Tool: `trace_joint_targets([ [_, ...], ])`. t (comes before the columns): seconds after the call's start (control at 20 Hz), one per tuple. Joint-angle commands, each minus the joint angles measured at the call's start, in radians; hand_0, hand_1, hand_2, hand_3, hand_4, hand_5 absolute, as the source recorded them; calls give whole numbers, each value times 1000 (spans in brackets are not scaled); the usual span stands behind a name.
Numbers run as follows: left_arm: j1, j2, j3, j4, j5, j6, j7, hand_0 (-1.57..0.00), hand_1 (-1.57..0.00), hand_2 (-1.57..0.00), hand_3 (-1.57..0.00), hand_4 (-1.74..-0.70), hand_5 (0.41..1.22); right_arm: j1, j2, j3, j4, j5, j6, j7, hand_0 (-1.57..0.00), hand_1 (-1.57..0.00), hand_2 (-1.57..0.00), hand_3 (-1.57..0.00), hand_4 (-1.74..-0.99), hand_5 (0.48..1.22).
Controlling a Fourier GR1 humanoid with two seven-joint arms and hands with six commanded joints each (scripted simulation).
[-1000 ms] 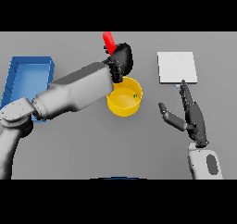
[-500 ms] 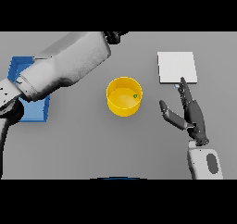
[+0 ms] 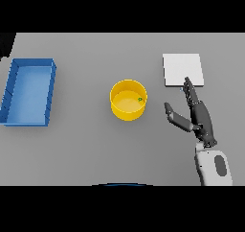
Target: Pick up the red beaker and tilt it to pour out 1 green nut into yellow bowl. Pick up the yellow bowl and place it on the metallic measuring scale.
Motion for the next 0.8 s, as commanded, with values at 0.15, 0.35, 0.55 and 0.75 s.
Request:
trace_joint_targets([
  [0.15, 71, 64, 101, 56, 164, 119, 29, -1571, -1563, -1562, -1403, -1714, 1220, -18, -4, 9, 22, 20, -2, -15, 1, 1, 1, 1, -1301, 652],
  [0.35, 177, 105, 156, 84, 294, 219, 122, -1571, -1568, -1567, -1406, -1730, 1221, -8, 5, 10, 18, 12, -2, -3, 1, 1, 1, 1, -1276, 651],
  [0.55, 312, 122, 200, 88, 419, 269, 188, -1571, -1570, -1569, -1503, -1736, 1221, 2, 15, 21, 18, 18, -5, -19, 1, 1, 1, 1, -1285, 663],
  [0.75, 445, 117, 249, 66, 548, 334, 218, -1571, -1570, -1570, -1449, -1739, 1221, -8, 0, 13, 40, 15, 7, -32, 1, 1, 1, 1, -1303, 682],
])
